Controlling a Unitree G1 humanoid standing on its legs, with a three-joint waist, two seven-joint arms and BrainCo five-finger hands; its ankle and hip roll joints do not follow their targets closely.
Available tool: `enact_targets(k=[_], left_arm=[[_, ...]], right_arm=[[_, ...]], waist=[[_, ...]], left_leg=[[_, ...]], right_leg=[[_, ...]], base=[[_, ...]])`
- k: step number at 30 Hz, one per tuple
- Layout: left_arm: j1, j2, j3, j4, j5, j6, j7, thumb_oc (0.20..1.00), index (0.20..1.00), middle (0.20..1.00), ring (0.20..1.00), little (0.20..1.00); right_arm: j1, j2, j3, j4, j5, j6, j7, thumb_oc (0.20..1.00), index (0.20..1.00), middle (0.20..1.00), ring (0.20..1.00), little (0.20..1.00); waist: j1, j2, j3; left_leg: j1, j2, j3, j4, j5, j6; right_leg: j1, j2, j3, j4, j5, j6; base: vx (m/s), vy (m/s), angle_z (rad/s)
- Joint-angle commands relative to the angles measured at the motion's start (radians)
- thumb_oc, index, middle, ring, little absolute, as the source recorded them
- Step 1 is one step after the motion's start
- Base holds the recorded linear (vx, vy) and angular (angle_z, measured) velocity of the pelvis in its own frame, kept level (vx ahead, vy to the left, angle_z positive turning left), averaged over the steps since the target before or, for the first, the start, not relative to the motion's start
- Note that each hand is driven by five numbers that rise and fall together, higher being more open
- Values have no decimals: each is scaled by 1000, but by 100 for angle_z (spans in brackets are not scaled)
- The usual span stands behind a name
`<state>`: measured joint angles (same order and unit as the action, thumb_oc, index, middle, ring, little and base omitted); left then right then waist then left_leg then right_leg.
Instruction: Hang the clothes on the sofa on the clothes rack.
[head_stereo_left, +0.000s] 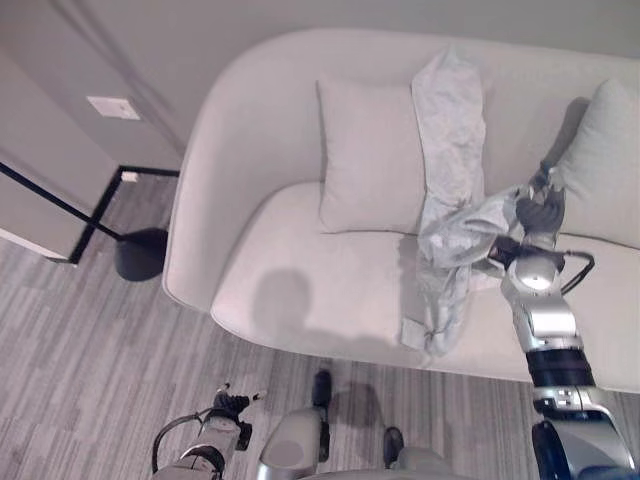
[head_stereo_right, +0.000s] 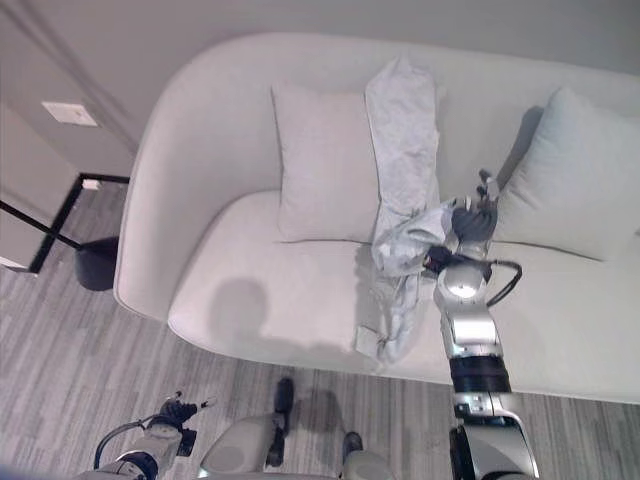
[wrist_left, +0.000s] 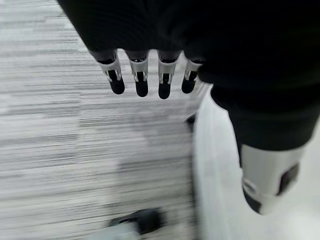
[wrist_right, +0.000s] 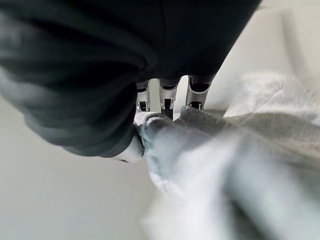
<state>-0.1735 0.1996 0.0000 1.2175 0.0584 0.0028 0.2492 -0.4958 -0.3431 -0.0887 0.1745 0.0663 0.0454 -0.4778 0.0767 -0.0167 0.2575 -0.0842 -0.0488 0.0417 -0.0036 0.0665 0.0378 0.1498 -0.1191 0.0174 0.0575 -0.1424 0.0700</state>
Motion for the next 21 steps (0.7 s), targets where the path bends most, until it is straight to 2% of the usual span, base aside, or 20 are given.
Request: enact_targets(k=[1,5,6,8,9,11,13,18,19,20,21], left_arm=[[-13,10,-14,-86,-34,-12,27,1000,1000,1000,1000,1000],[-19,24,-29,-201,-21,-15,42,1000,1000,1000,1000,1000],[-38,55,-48,-318,0,-22,60,1000,1000,1000,1000,1000],[-41,52,-43,-322,1,-18,60,1000,1000,1000,1000,1000],[-51,82,-54,-390,19,-22,69,1000,1000,1000,1000,1000],[-68,97,-48,-439,37,-20,84,1000,1000,1000,1000,1000],[-113,122,-64,-443,75,-18,120,1000,1000,1000,1000,1000],[-123,118,-58,-439,75,-19,122,1000,1000,1000,1000,1000],[-208,126,-119,-386,110,-6,168,1000,1000,1000,1000,1000],[-272,115,-160,-338,112,-15,170,1000,1000,1000,1000,1000],[-272,115,-160,-338,112,-15,170,1000,1000,1000,1000,1000]], right_arm=[[-161,-91,12,-57,-74,-37,-58,200,200,200,200,200],[-328,-132,77,6,-66,-27,-95,200,200,200,200,200],[-515,-187,160,103,-33,-17,-119,200,200,200,200,200],[-532,-191,170,120,-27,-24,-121,200,200,200,200,200],[-700,-238,251,207,20,-21,-133,200,200,200,200,200],[-875,-267,356,302,66,-26,-135,200,200,200,200,200],[-1051,-237,456,380,126,-30,-136,200,200,200,200,200],[-1072,-236,469,396,132,-36,-136,200,200,200,200,200],[-1214,-150,561,413,198,-36,-129,200,200,200,200,200],[-1290,-130,616,423,233,-46,-131,200,200,200,200,200],[-1290,-130,616,423,233,-46,-131,200,200,200,200,200]], waist=[[5,31,-56],[1,40,-87],[-6,42,-102],[-9,45,-94],[-13,39,-111],[-26,40,-118],[-43,28,-127],[-48,34,-116],[-67,13,-141],[-85,21,-132],[-85,21,-132]], left_leg=[[-16,52,-3,29,-29,-95],[6,51,-1,28,-29,-92],[21,51,2,28,-22,-90],[24,50,2,26,-22,-90],[37,48,3,17,-22,-90],[52,46,2,3,-25,-91],[70,46,4,-7,-24,-93],[70,47,3,-7,-18,-92],[87,53,3,-18,-19,-97],[89,55,0,-24,-17,-98],[89,55,0,-24,-17,-98]], right_leg=[[36,-96,17,38,176,-40],[61,-94,14,44,178,-34],[77,-91,14,54,185,-30],[79,-91,14,55,184,-30],[89,-91,13,62,188,-27],[94,-89,15,73,186,-25],[99,-85,16,82,182,-22],[100,-84,16,82,186,-21],[105,-81,16,86,178,-16],[103,-78,13,89,175,-14],[103,-78,13,89,175,-14]], base=[[43,15,3],[20,28,1],[8,34,1],[-5,19,1],[0,31,2],[21,16,0],[23,9,-2],[13,-6,-1],[56,-48,0],[56,-47,2],[0,0,0]])
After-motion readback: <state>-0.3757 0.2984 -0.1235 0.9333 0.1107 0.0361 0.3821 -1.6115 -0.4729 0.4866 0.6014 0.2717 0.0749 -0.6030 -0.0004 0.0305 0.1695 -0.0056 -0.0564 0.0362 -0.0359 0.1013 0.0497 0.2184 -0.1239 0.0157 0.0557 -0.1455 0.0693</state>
